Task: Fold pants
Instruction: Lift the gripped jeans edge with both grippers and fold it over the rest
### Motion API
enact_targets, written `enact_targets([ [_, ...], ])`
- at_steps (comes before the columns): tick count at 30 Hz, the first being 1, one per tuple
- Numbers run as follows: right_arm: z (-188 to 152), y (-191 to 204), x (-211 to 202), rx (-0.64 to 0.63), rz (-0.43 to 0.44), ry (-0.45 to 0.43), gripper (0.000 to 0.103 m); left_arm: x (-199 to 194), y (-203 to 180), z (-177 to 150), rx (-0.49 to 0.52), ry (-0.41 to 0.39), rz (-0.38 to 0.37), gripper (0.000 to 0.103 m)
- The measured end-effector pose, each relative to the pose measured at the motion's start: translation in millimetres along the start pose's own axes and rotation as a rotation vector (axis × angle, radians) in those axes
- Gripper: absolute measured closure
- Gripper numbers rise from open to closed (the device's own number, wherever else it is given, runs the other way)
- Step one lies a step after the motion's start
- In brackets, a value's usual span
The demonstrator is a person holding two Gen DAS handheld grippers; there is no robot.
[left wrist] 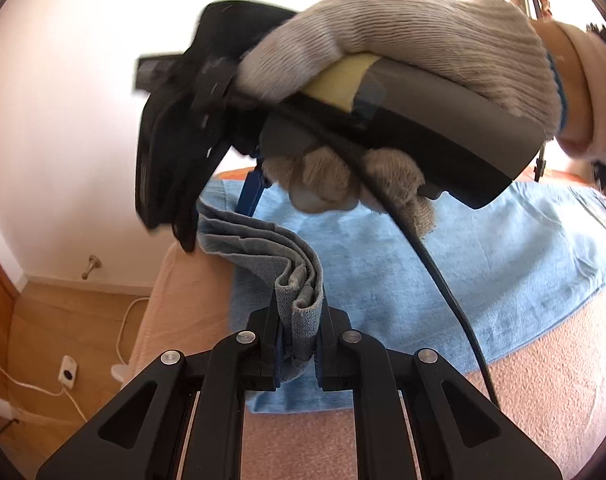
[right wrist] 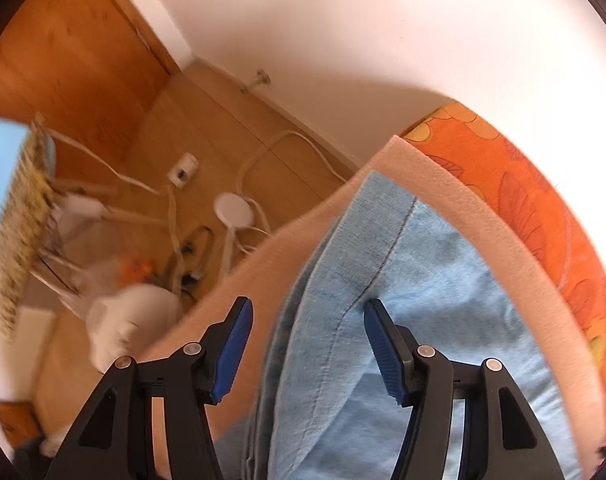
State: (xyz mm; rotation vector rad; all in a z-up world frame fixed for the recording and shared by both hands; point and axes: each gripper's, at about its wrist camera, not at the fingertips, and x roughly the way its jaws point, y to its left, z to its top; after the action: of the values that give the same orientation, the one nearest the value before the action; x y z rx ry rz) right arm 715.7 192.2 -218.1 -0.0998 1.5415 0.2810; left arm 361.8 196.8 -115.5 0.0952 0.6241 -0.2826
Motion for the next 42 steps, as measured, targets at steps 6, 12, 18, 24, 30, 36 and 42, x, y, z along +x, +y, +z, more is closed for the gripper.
enact_targets([
  [6, -9, 17, 26, -0.113, -0.162, 0.041, 0.051, 1, 3, 2, 0.002, 0.010, -0.016, 0.093],
  [12, -24, -41, -18, 0.083, 0.051, -0.094, 0.096, -9, -4, 8, -0.015, -0.021, -0.047, 0.093],
  [18, -68, -102, -61, 0.237, 0.168, -0.218, 0.099, -17, -30, 22, -0.005, -0.030, -0.092, 0.093],
  [24, -112, -137, -103, 0.298, 0.178, -0.298, 0.100, -21, -52, 34, 0.003, -0.019, -0.136, 0.093],
  [30, -163, -166, -143, 0.372, 0.181, -0.364, 0.100, -34, -101, 67, 0.161, 0.031, -0.184, 0.093],
  [36, -200, -202, -181, 0.422, 0.179, -0.413, 0.100, -52, -140, 96, 0.187, 0.022, -0.225, 0.093],
  [42, -247, -233, -215, 0.459, 0.177, -0.444, 0.100, -62, -181, 106, 0.163, 0.008, -0.296, 0.093],
])
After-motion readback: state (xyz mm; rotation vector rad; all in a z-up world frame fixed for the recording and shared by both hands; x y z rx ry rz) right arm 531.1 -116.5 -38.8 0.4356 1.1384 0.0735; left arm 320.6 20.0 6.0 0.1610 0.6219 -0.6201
